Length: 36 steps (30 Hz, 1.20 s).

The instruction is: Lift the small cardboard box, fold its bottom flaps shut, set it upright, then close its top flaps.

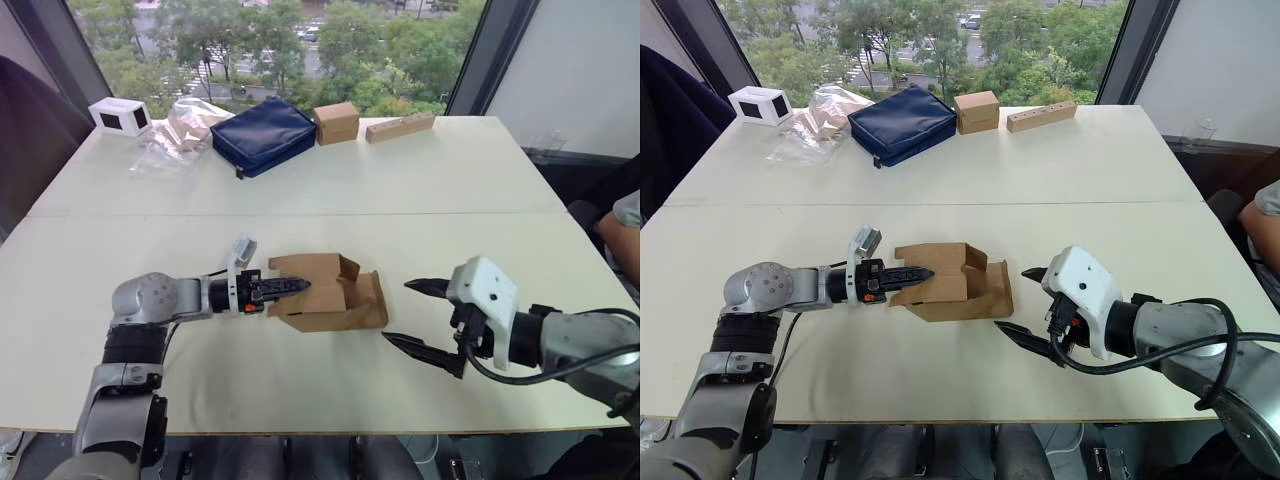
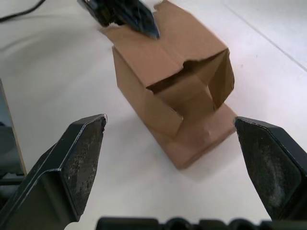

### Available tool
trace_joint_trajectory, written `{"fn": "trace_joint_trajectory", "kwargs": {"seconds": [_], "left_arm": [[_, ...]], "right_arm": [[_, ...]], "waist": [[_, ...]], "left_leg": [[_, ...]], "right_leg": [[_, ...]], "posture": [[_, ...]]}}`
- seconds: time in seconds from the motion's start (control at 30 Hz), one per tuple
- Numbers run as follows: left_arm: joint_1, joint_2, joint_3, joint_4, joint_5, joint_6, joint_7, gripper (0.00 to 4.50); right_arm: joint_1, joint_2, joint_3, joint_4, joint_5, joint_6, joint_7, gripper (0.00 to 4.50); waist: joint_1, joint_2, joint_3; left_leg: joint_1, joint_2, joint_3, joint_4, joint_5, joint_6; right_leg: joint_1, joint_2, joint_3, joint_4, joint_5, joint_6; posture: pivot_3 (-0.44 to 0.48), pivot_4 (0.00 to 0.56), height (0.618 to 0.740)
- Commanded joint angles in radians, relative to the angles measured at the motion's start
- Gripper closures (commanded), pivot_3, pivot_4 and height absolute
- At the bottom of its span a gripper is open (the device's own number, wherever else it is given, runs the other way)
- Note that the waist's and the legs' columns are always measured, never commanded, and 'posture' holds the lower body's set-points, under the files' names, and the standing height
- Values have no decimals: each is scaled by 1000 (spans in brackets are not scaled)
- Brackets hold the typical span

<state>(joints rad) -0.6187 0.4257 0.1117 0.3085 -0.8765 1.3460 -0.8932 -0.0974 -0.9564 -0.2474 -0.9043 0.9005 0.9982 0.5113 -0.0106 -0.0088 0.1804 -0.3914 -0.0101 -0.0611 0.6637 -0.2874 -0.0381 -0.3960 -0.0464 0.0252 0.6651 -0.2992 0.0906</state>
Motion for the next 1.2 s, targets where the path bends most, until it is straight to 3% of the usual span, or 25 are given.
{"fn": "trace_joint_trajectory", "kwargs": {"seconds": [0.03, 0.53, 0.7, 0.87, 0.97, 1.2], "left_arm": [[-22, 0, 5, -5, -2, -13, -20, 4436], [12, 22, -20, -62, 17, -78, -90, 4436], [2, 52, -42, -141, 43, -179, -145, 4500], [-201, 92, -23, -157, 49, -293, -227, 4500], [-261, 98, -32, -159, 63, -338, -244, 4500], [-366, 89, -69, -220, 137, -500, -251, 4500]], "right_arm": [[-27, -8, -12, -26, 43, 14, -27, 0], [-8, 4, -19, 3, 72, 1, -40, 0], [-8, 67, -62, 30, 85, -53, -70, 1550], [-121, 267, -151, 147, 210, -164, -217, 3459], [-174, 315, -160, 182, 260, -192, -276, 4448], [-414, 409, -174, 339, 348, -272, -476, 4448]], "waist": [[0, 0, 0], [0, 0, 0], [0, 0, 0], [2, -1, 1], [-1, 0, 0], [-4, 0, 0]], "left_leg": [[0, 0, 0, 0, 0, 0], [0, 0, 0, 0, 0, 0], [0, 0, 0, 0, 0, 0], [-1, 0, 0, 0, 0, -1], [-1, -1, 1, -1, 0, 0], [-1, 0, 1, 0, 0, -1]], "right_leg": [[0, 0, 0, 0, 0, 0], [0, 0, 0, 0, 0, 0], [0, 0, 1, 0, 0, 0], [0, 0, 1, 0, 0, 0], [-1, 0, 0, 0, 0, 0], [-2, 0, 1, 1, 0, 0]], "posture": [[0, 150, 740], [0, 150, 740], [0, 150, 740], [0, 150, 740], [0, 150, 740], [0, 150, 740]]}}
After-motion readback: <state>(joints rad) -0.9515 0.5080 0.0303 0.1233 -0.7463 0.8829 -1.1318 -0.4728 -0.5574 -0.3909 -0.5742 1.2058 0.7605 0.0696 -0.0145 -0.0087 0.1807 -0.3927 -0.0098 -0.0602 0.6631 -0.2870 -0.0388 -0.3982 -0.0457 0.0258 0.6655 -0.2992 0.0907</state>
